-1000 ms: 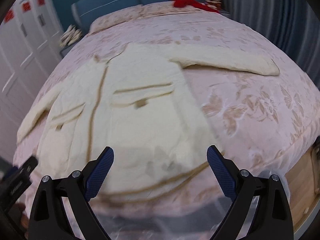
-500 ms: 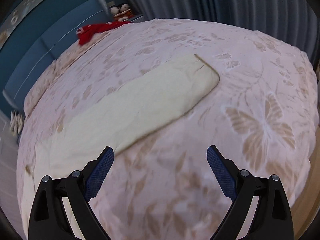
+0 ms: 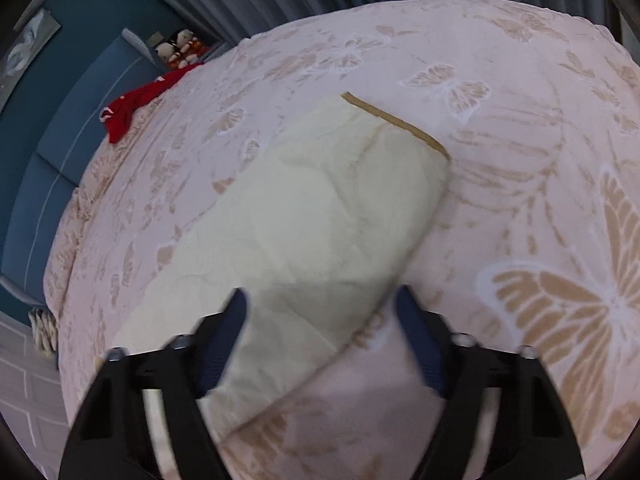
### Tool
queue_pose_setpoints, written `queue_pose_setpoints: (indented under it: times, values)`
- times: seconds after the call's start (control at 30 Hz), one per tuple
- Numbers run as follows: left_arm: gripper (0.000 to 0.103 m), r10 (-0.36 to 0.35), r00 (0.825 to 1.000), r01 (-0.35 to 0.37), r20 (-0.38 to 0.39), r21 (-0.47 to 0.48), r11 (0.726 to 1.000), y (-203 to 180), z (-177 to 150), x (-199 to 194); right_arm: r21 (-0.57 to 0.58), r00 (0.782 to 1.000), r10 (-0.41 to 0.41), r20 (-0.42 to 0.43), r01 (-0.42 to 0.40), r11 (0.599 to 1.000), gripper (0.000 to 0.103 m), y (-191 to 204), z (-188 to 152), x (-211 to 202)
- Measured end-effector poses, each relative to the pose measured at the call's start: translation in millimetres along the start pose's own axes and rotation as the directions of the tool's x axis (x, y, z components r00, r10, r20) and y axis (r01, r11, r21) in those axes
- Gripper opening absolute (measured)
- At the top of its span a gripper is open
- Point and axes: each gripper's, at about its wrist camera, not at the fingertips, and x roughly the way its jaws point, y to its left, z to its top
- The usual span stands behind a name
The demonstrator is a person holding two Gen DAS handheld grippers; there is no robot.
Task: Fold large clothes
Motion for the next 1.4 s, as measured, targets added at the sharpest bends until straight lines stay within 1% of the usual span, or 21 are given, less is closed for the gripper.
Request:
queue_pose_setpoints:
  times: [0.07, 0.1, 0.17, 0.3, 0.37, 0.47, 0.57, 0.63, 0.7, 0.8, 0.87, 1.0, 1.03, 1.07, 1.1, 1.13, 1.2, 1.23, 1.3, 1.33, 1.4]
  values:
    - [0.098, 0.002, 1.0, -0.002, -0.006, -0.004, 1.0, 3.0, 1.6, 3.9, -0.031, 1.0, -0.004, -0.005, 0.004, 1.0, 0.017, 12.8, 2.0, 0.4]
    - [0.098, 0.002, 1.0, -0.002, -0.008, -0.009, 1.0, 5.3, 2.3, 5.1, -0.048, 1.0, 0.018, 0.006, -0.018, 0.999, 0.012, 23.0, 2.7, -3.6]
    - [0.098, 0.002, 1.0, -0.002, -0.006, -0.021, 1.0, 10.3, 4.2, 6.4, -0.089, 0.995, 0.089, 0.036, -0.086, 0.992, 0.009, 45.8, 2.4, -20.0]
    - [0.098, -0.008, 1.0, 0.009, 0.005, -0.041, 0.999, 19.5, 8.3, 5.3, -0.262, 0.968, 0.245, 0.048, -0.224, 0.939, 0.007, 122.2, -12.6, -64.0]
    - [0.098, -0.013, 1.0, 0.014, 0.015, -0.054, 0.998, 25.3, 10.3, 2.6, -0.392, 0.94, 0.34, 0.014, -0.308, 0.867, 0.007, 177.3, -38.8, -93.6]
    - [0.097, -0.023, 0.999, 0.025, 0.028, -0.078, 0.997, 36.2, 13.2, -2.0, -0.569, 0.893, 0.442, -0.092, -0.411, 0.712, 0.007, 257.3, -98.8, -128.7]
    - [0.097, -0.03, 0.999, 0.034, 0.04, -0.097, 0.995, 47.6, 15.4, -7.0, -0.685, 0.836, 0.487, -0.254, -0.51, 0.52, 0.007, 327.7, -185.6, -147.3]
    - [0.097, -0.035, 0.998, 0.04, 0.049, -0.108, 0.993, 57.1, 17.1, -11.0, -0.734, 0.815, 0.472, -0.336, -0.54, 0.411, 0.007, 359.5, -244.8, -147.6]
    - [0.097, -0.038, 0.997, 0.045, 0.062, -0.116, 0.992, 65.8, 18.8, -14.8, -0.75, 0.801, 0.437, -0.41, -0.568, 0.337, 0.007, 379.3, -297.3, -140.0]
    - [0.097, -0.049, 0.996, 0.059, 0.078, -0.127, 0.99, 77.9, 22.0, -18.0, -0.744, 0.786, 0.366, -0.498, -0.604, 0.284, 0.007, 394.2, -356.3, -120.0]
    - [0.097, -0.063, 0.995, 0.073, 0.081, -0.135, 0.988, 83.3, 24.0, -17.7, -0.751, 0.786, 0.295, -0.544, -0.612, 0.248, 0.014, 396.0, -396.6, -96.8]
    - [0.098, -0.154, 0.986, 0.163, 0.069, -0.148, 0.975, 85.1, 31.5, -8.4, -0.779, 0.811, 0.175, -0.559, -0.585, 0.226, 0.021, 376.1, -436.8, -81.1]
    - [0.098, -0.179, 0.982, 0.187, 0.064, -0.151, 0.971, 85.2, 32.6, -6.0, -0.774, 0.808, 0.173, -0.563, -0.589, 0.23, 0.028, 366.8, -441.4, -88.6]
    - [0.098, -0.221, 0.974, 0.227, 0.055, -0.161, 0.96, 82.3, 36.7, -0.6, -0.752, 0.791, 0.189, -0.581, -0.611, 0.247, 0.043, 352.7, -437.7, -95.8]
    - [0.098, -0.258, 0.965, 0.263, 0.05, -0.171, 0.95, 78.6, 40.2, 3.9, -0.727, 0.776, 0.22, -0.591, -0.631, 0.271, 0.053, 337.8, -432.3, -105.5]
    - [0.098, -0.286, 0.957, 0.289, 0.043, -0.182, 0.94, 75.1, 43.9, 8.6, -0.712, 0.769, 0.25, -0.588, -0.639, 0.289, 0.068, 324.5, -423.2, -112.6]
    - [0.098, -0.352, 0.935, 0.352, 0.037, -0.2, 0.914, 62.8, 53.8, 19.8, -0.693, 0.763, 0.305, -0.57, -0.646, 0.322, 0.071, 300.7, -403.3, -129.0]
    - [0.098, -0.38, 0.925, 0.378, 0.03, -0.205, 0.903, 56.1, 59.1, 26.7, -0.693, 0.771, 0.31, -0.556, -0.636, 0.338, 0.071, 292.5, -398.6, -135.1]
    - [0.098, -0.426, 0.905, 0.416, 0.005, -0.226, 0.881, 38.7, 69.1, 44.7, -0.694, 0.806, 0.314, -0.502, -0.592, 0.41, 0.071, 273.0, -372.2, -135.9]
    - [0.098, -0.437, 0.9, 0.422, -0.01, -0.239, 0.875, 31.7, 72.9, 53.3, -0.687, 0.815, 0.314, -0.487, -0.58, 0.438, 0.071, 267.4, -361.6, -133.8]
    - [0.097, -0.47, 0.882, 0.447, -0.027, -0.266, 0.854, 19.4, 80.2, 68.7, -0.645, 0.837, 0.31, -0.451, -0.546, 0.536, 0.071, 250.8, -328.3, -121.6]
